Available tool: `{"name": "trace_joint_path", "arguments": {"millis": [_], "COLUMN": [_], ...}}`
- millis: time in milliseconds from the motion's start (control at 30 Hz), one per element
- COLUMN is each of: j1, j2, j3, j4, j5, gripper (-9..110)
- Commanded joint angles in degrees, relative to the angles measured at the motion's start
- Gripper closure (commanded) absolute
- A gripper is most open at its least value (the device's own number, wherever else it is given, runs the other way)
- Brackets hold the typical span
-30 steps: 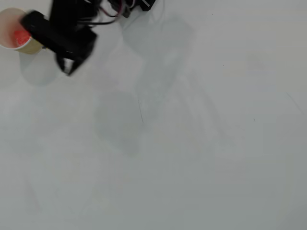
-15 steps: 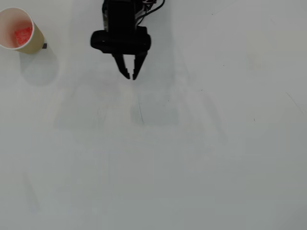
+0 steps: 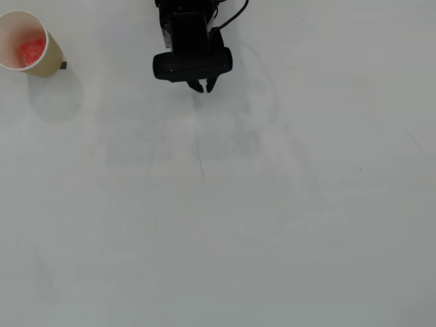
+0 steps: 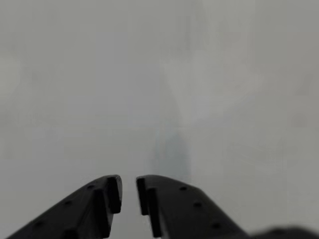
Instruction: Pick up the cube and drop it in the cup.
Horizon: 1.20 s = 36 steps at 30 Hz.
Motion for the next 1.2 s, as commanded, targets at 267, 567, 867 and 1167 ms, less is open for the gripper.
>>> {"name": "trace_joint_path", "arguments": {"millis": [267,567,867,1167], "j1": [0.53,-0.35,-1.58,-1.49], "j2": [2.20,2.29,2.29,2.20], "j3": [4.31,5.62,5.98,5.98], "j4": [4.31,4.22,3.43,3.34], "j5": [-0.53,2.37,3.78,3.78], "gripper": [98,98,98,98]}}
